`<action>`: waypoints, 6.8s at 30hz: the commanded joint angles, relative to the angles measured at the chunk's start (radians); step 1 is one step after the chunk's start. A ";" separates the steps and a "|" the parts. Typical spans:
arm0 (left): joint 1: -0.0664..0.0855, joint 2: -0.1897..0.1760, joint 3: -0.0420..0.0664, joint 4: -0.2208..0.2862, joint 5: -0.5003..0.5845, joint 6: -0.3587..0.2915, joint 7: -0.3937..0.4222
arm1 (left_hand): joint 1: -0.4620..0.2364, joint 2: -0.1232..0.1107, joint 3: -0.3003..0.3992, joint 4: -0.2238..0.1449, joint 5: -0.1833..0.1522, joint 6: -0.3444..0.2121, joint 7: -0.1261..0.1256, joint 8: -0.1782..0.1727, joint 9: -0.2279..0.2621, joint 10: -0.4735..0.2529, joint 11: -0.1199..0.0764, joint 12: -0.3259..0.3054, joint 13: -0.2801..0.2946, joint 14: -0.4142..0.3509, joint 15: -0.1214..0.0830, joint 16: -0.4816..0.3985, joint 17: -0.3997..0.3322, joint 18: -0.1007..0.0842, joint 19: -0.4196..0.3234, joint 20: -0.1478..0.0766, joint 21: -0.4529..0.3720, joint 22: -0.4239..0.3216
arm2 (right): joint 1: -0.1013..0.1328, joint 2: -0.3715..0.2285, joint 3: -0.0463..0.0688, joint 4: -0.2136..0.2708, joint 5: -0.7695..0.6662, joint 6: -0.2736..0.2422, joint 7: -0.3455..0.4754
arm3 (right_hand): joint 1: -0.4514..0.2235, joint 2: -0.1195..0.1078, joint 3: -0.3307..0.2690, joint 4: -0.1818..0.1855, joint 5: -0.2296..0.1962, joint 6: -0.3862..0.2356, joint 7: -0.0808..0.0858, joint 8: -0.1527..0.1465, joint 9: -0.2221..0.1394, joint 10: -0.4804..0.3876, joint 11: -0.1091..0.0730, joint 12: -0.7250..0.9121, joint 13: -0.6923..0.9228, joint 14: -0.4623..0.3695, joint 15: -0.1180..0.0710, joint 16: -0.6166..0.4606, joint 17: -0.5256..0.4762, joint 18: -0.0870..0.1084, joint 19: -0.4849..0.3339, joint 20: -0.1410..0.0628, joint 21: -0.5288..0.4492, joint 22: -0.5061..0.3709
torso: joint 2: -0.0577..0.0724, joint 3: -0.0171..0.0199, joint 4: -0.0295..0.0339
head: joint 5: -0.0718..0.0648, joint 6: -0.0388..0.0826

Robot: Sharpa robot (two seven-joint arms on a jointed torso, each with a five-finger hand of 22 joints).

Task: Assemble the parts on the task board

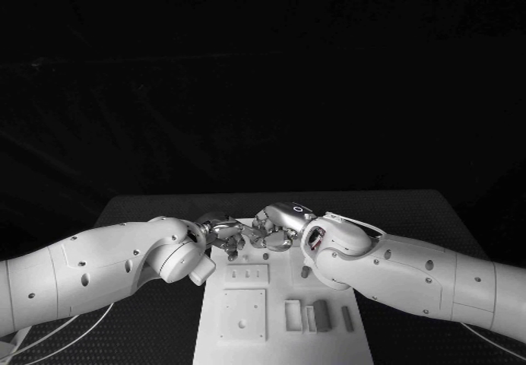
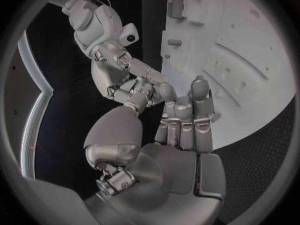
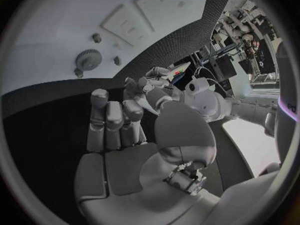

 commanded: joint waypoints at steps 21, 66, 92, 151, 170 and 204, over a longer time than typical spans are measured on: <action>0.003 0.000 0.003 0.007 -0.011 0.024 0.006 | 0.051 0.022 0.112 0.012 -0.002 0.066 0.000 0.000 0.011 0.000 -0.005 0.008 -0.014 -0.006 -0.008 0.035 -0.048 0.058 0.017 -0.007 0.006 0.011 | -0.004 0.000 -0.002 -0.004 -0.010 0.034 -0.005 | -0.001 0.001 0.008 0.001 0.005 0.016 0.007 0.003 0.002 -0.002 -0.004 -0.001 -0.001 0.005 -0.008 0.001 -0.002 0.015 0.002 -0.004 0.005 0.015 | 0.000 0.0008 -0.0004 | -0.002 -0.001; 0.002 -0.003 0.003 0.000 0.037 0.016 0.022 | 0.028 0.047 0.170 0.003 0.060 0.118 -0.022 0.031 0.083 0.012 -0.026 0.019 -0.031 -0.010 -0.028 0.083 -0.119 0.049 0.031 -0.022 0.005 0.024 | -0.007 -0.008 -0.002 -0.022 0.002 0.020 0.058 | -0.012 -0.168 0.035 0.003 0.004 -0.102 0.050 -0.071 -0.020 -0.170 0.039 -0.255 -0.160 -0.178 0.048 -0.274 -0.191 -0.010 -0.201 0.085 -0.199 -0.070 | 0.000 0.0006 -0.0005 | 0.000 -0.005; 0.002 -0.043 0.002 0.014 -0.065 0.059 -0.084 | 0.019 0.045 0.172 0.003 0.047 0.116 -0.023 0.025 0.100 0.015 -0.027 0.020 -0.038 -0.010 -0.029 0.096 -0.141 0.046 0.036 -0.026 0.003 0.027 | 0.018 -0.186 -0.002 -0.076 0.716 0.054 0.314 | -0.017 -0.108 0.088 0.014 0.004 -0.220 0.109 -0.083 -0.057 -0.368 0.197 -1.025 -0.777 -0.565 0.330 -1.039 -0.680 -0.178 -0.810 0.234 -0.658 -0.188 | 0.000 0.0036 -0.0038 | 0.008 0.000; 0.001 0.081 -0.079 -0.016 -0.501 0.066 -0.314 | -0.026 0.001 0.178 0.009 0.213 0.206 -0.061 0.044 0.195 0.088 -0.063 0.043 -0.060 0.031 -0.063 0.186 -0.217 0.033 0.101 -0.045 0.012 0.051 | 0.083 -0.182 0.036 -0.147 0.734 0.024 0.245 | -0.031 -0.118 0.047 0.053 0.004 -0.256 0.113 -0.060 -0.101 -0.359 0.244 -1.169 -0.872 -0.640 0.387 -1.129 -0.751 -0.247 -0.973 0.245 -0.752 -0.311 | 0.000 0.0006 0.0000 | 0.008 -0.040; 0.000 0.095 -0.080 -0.035 -0.519 0.102 -0.328 | -0.092 0.036 0.215 0.010 0.277 0.232 -0.068 0.033 0.214 0.118 -0.069 0.037 -0.075 0.038 -0.066 0.212 -0.230 0.022 0.116 -0.036 0.011 0.064 | 0.083 -0.186 0.036 -0.141 0.732 0.025 0.240 | -0.027 -0.118 0.048 0.053 0.004 -0.256 0.115 -0.059 -0.103 -0.359 0.244 -1.171 -0.872 -0.645 0.388 -1.130 -0.752 -0.247 -0.977 0.245 -0.755 -0.316 | 0.000 0.0005 0.0006 | 0.011 -0.050; -0.008 0.114 -0.080 -0.058 -0.567 0.121 -0.341 | -0.151 0.059 0.260 -0.004 0.261 0.242 -0.071 0.027 0.229 0.126 -0.072 0.042 -0.075 0.040 -0.070 0.226 -0.237 0.021 0.128 -0.033 0.012 0.077 | 0.082 -0.183 0.036 -0.121 0.725 0.016 0.258 | -0.028 -0.111 0.047 0.055 0.004 -0.251 0.135 -0.052 -0.108 -0.355 0.243 -1.175 -0.870 -0.648 0.388 -1.128 -0.753 -0.246 -0.985 0.249 -0.763 -0.317 | 0.000 0.0009 0.0015 | 0.005 -0.054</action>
